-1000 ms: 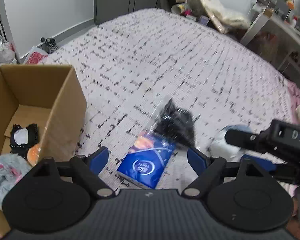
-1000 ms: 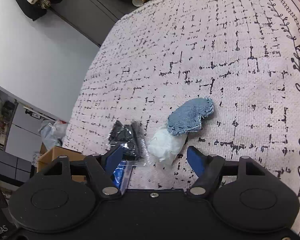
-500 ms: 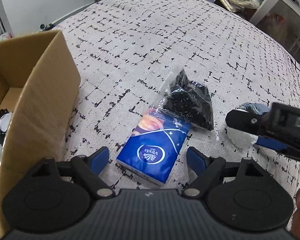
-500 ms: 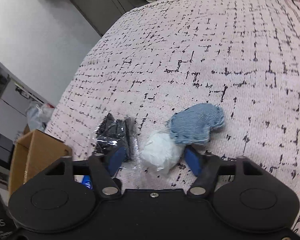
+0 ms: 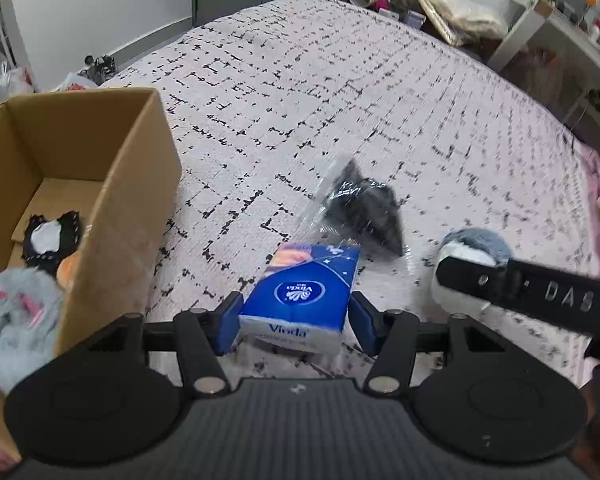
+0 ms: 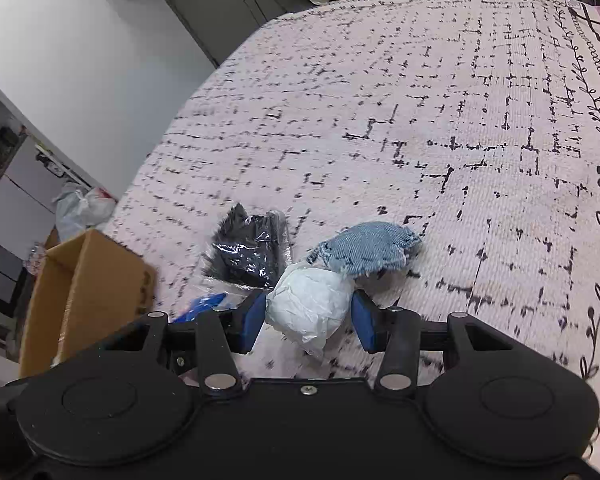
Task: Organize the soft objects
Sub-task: 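Lift the tissue pack with the left tool while the right tool grasps the white cloth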
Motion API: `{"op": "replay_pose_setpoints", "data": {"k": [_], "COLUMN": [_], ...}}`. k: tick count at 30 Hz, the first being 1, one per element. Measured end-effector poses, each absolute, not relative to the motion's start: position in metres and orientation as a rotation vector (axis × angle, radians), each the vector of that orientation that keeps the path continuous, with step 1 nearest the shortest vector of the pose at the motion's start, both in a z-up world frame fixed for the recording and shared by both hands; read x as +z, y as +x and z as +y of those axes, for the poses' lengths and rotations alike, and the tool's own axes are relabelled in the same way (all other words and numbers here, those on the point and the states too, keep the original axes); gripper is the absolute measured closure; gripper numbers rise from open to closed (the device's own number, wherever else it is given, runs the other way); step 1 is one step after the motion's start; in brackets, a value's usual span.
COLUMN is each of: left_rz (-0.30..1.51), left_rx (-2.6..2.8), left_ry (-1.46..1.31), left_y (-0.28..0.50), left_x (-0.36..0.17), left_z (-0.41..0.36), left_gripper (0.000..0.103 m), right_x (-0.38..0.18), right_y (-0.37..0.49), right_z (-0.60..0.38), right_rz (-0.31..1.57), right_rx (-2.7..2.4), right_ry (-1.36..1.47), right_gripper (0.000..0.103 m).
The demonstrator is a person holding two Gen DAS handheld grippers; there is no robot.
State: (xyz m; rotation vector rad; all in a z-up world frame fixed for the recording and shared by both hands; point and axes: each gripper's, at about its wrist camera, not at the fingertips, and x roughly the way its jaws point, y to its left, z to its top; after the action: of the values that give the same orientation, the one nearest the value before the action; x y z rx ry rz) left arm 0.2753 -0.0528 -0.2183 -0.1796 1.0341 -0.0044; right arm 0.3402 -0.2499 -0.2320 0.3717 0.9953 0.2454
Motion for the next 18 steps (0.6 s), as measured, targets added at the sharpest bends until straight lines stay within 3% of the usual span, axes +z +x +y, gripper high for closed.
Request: {"op": "replay_pose_setpoints", "data": {"k": [9, 13, 18], "left_rz": [0.985, 0.959, 0.953], "left_rx": [-0.043, -0.048, -0.059], "left_ry": [-0.231, -0.235, -0.249], "left_y": [0.25, 0.245, 0.24], "left_x": [-0.189, -0.182, -0.179], "left_z": [-0.047, -0.043, -0.039], "left_gripper": [0.058, 0.069, 0.07], "right_x": [-0.203, -0.195, -0.187], "right_y": [0.308, 0.3, 0.295], "right_z": [-0.248, -0.25, -0.251], "right_rz": [0.918, 0.891, 0.87], "right_rx": [0.289, 0.287, 0.268], "right_ry": [0.348, 0.35, 0.351], "right_gripper": [0.057, 0.057, 0.057]}}
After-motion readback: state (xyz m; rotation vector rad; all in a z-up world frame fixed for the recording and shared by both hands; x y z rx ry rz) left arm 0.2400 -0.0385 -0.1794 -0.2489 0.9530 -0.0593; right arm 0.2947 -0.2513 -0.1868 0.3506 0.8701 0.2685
